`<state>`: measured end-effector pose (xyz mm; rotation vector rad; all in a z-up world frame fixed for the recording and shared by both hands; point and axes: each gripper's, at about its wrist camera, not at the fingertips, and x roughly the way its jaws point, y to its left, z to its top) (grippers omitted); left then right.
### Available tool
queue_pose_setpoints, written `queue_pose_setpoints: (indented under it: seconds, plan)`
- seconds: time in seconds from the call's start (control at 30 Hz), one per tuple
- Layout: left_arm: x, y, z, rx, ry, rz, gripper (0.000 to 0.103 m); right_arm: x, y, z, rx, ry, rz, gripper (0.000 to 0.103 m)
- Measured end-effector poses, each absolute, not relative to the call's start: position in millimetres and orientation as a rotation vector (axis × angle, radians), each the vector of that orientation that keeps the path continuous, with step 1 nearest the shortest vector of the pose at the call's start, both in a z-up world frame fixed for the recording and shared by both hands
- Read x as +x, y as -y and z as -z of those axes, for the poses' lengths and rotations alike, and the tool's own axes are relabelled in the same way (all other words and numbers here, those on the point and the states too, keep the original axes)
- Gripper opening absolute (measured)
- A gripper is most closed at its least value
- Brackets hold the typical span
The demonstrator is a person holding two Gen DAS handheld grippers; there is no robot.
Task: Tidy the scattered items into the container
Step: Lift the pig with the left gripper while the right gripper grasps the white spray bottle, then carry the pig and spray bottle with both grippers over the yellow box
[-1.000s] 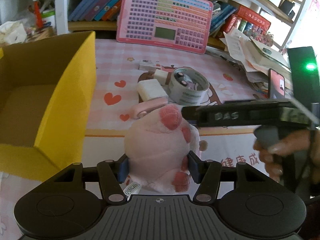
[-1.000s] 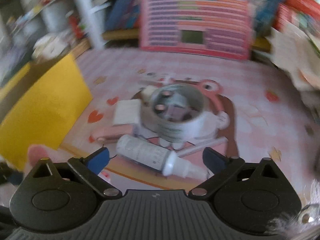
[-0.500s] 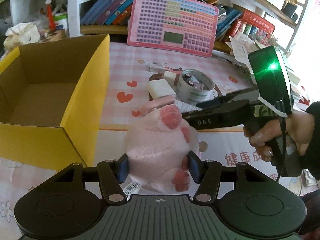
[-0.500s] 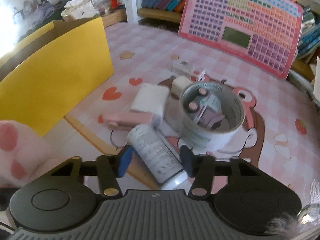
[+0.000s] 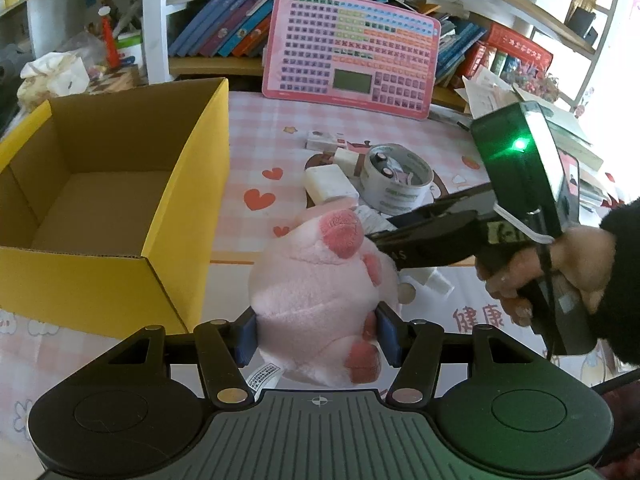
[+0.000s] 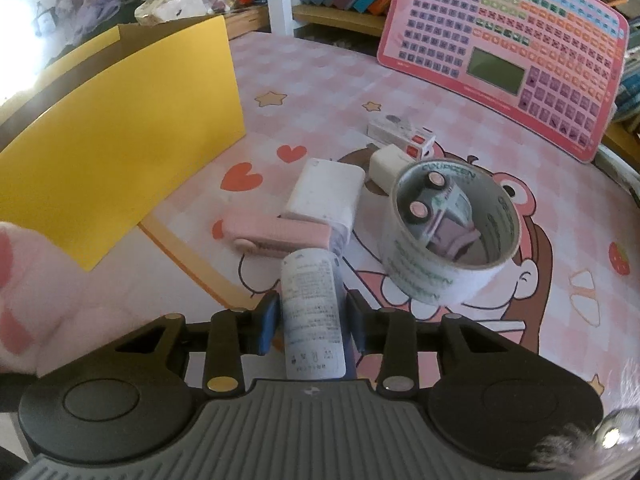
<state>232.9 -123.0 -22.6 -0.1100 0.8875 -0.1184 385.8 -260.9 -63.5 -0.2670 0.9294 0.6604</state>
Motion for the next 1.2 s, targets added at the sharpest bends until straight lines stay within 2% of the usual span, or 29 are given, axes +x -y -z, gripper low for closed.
queue_pose_setpoints:
  seconds: [0.2, 0.47, 0.73, 0.9, 1.2]
  plan:
    - [230.3, 120.2, 26.3, -0.128, -0.898, 0.13, 0.057, 380.0, 266.8, 65.3, -0.236, -0.93, -0.634, 0.031]
    - [228.1, 116.4, 27.6, -0.12, -0.894, 0.165, 0.057, 354.2, 290.9, 66.9, 0.01, -0.993, -0.513, 0.031]
    - [216.8, 107.8, 23.2, -0.099, -0.871, 0.235, 0.057, 329.7, 296.5, 67.1, 0.113, -1.025, -0.416, 0.03]
    - [208.5, 99.3, 19.0, -0.065, -0.848, 0.29, 0.057, 305.9, 302.6, 56.5, 0.212, -1.005, -0.342, 0.03]
    - [179.8, 66.5, 11.5, -0.048, -0.795, 0.363, 0.057, 256.6, 278.2, 35.3, 0.212, -0.935, -0.275, 0.03]
